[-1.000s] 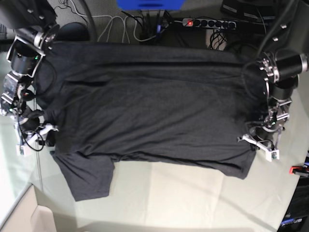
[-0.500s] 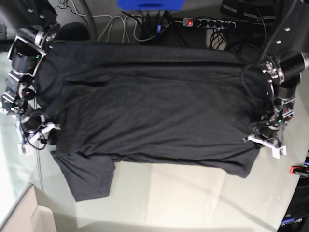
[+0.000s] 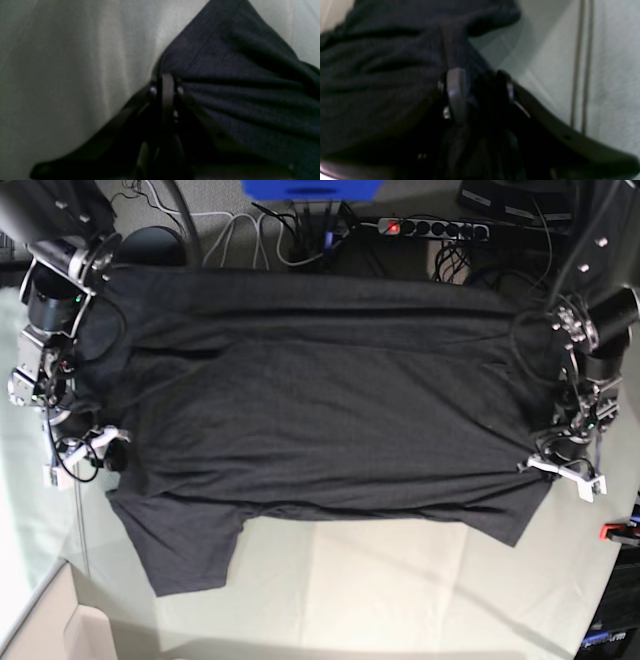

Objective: Layout the t-shirt on the table in an organized manner, then fold the t-shirt properly
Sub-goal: 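Release the edge and grasp the shirt sides midway with both grippers, then fold the grasped sides toward the collar edge with both grippers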

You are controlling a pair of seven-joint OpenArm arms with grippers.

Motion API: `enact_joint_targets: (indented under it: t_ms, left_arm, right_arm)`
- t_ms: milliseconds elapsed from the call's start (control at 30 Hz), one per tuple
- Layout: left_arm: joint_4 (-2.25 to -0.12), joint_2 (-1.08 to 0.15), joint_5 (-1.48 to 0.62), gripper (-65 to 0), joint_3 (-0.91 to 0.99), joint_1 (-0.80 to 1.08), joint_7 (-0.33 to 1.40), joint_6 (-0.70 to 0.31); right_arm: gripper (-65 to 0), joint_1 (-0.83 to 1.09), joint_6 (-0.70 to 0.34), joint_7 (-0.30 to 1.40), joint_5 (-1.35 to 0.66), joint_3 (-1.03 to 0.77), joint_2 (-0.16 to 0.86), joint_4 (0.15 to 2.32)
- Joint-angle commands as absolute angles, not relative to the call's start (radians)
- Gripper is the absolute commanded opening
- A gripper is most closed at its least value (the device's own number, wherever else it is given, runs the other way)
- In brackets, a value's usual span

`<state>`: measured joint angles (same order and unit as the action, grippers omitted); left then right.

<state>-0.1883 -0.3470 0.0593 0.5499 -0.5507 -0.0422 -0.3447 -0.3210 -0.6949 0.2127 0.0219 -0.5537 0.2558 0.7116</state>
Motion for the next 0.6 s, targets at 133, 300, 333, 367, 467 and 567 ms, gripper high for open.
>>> enact_joint_targets:
  t_ms: [133, 300, 333, 367, 467, 567]
  left_arm:
    - [-0.249, -0.36, 0.058, -65.0, 0.553, -0.568, -0.051, -0.328]
    - [-0.249, -0.357, 0.058, -65.0, 0.553, -0.568, -0.051, -0.328]
    - [-0.249, -0.357, 0.058, -65.0, 0.553, -0.568, -0.051, -0.328]
    - [-0.249, -0.357, 0.058, -65.0, 0.553, -0.568, -0.051, -0.328]
    - [-0.249, -0.343, 0.058, -65.0, 0.553, -0.568, -0.051, -0.328]
    - [-0.249, -0.335, 0.064, -65.0, 0.547, -0.568, -0.051, -0.328]
  right_arm:
    - [-43.5, -0.349, -0.698, 0.185, 0.007, -0.553, 0.272, 0.727]
    - [-44.1, -0.351, -0.698, 0.185, 0.007, -0.553, 0.271, 0.685]
    - [-45.0, -0.351, -0.698, 0.185, 0.007, -0.553, 0.272, 0.671]
    - [-46.7, -0.351, -0.698, 0.183, 0.007, -0.553, 0.272, 0.661]
    - [-60.8, -0.351, -0.698, 0.183, 0.007, -0.553, 0.274, 0.653]
    - [-65.0, -0.349, -0.698, 0.189, 0.007, -0.552, 0.274, 0.657]
